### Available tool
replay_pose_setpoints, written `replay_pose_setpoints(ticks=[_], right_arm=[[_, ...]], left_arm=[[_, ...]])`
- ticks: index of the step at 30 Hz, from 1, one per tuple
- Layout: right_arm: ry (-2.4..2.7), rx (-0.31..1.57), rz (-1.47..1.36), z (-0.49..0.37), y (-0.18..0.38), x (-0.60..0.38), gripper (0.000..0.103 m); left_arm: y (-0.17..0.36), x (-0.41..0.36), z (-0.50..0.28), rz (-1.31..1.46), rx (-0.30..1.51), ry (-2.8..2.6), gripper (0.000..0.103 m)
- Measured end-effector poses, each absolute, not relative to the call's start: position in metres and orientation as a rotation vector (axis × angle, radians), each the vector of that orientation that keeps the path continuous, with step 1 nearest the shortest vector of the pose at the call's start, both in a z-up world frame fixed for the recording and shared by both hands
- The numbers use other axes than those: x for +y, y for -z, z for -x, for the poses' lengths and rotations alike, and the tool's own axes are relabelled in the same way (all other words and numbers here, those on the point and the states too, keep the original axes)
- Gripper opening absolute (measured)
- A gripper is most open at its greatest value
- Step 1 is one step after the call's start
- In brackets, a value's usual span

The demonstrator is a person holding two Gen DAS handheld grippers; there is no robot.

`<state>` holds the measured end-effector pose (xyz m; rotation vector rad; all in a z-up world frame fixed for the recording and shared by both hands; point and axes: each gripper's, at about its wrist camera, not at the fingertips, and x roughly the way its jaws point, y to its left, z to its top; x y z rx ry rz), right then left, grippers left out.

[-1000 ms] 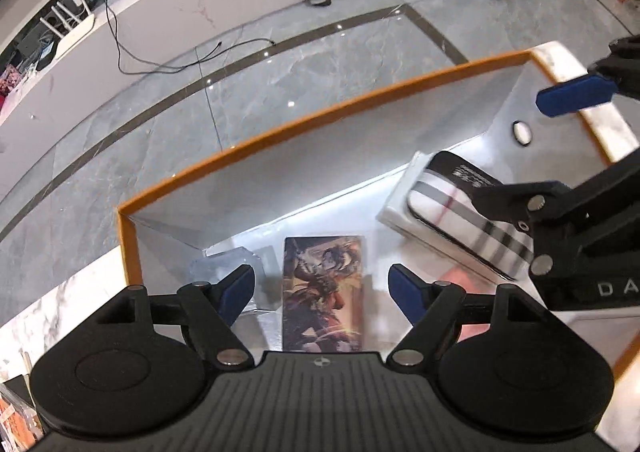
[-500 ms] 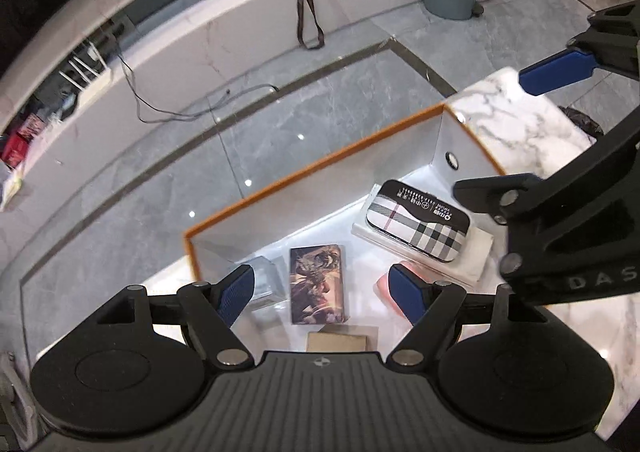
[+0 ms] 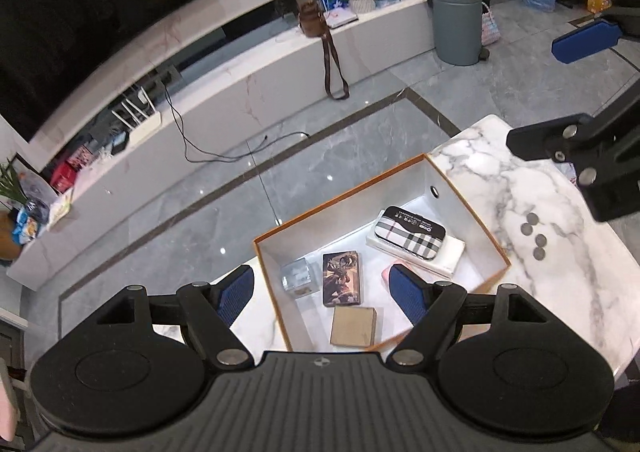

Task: Organize rigid objects
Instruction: 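Move both tools back over the remaining objects on the table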

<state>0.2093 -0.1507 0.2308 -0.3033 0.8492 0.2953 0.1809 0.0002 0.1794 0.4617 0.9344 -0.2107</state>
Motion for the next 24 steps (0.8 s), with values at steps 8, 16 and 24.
replay_pose_setpoints(ticks=[8, 16, 24], right_arm=[[-0.294, 0.829, 0.323, -0.157, -0.248, -0.165, 0.092], [-0.349, 0.879, 0.316, -0.12, -0.211, -0.173, 0.097], [-0.409, 0.984, 0.285, -0.088, -0.129, -0.171, 0.097]], left_arm=[[-0.202, 0.004, -0.133, -0.478, 0.882, 0.206, 0.093], [-0.168, 0.02, -0.097, -0.423, 0.902, 0.23, 0.094], [-0.061, 0.032, -0.06, -0.26, 1.025, 0.254, 0.094]])
